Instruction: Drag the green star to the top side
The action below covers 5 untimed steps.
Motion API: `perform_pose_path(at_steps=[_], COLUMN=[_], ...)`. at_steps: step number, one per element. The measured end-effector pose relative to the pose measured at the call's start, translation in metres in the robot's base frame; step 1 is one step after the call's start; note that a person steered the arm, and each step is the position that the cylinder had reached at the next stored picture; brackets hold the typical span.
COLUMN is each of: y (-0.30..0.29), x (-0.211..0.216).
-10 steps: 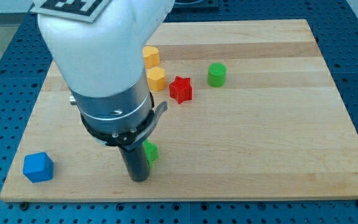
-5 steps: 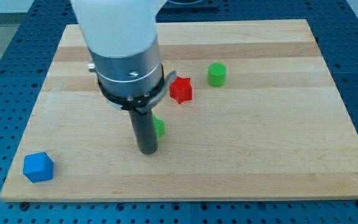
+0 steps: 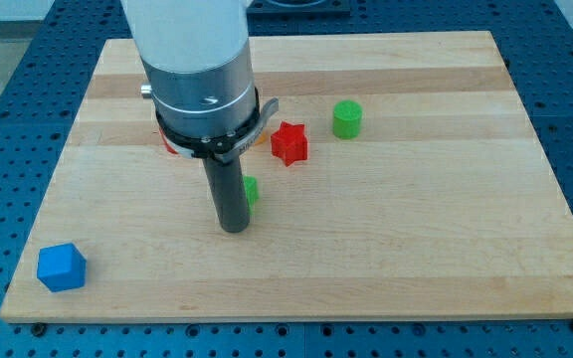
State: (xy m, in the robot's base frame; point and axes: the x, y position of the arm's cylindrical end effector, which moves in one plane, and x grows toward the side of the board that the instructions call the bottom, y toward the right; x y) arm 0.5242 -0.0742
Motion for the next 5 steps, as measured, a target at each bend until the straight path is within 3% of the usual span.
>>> perform_pose_path(at_steps=[3, 5], y=[0.003, -0.03], x=[-0.033, 0.03])
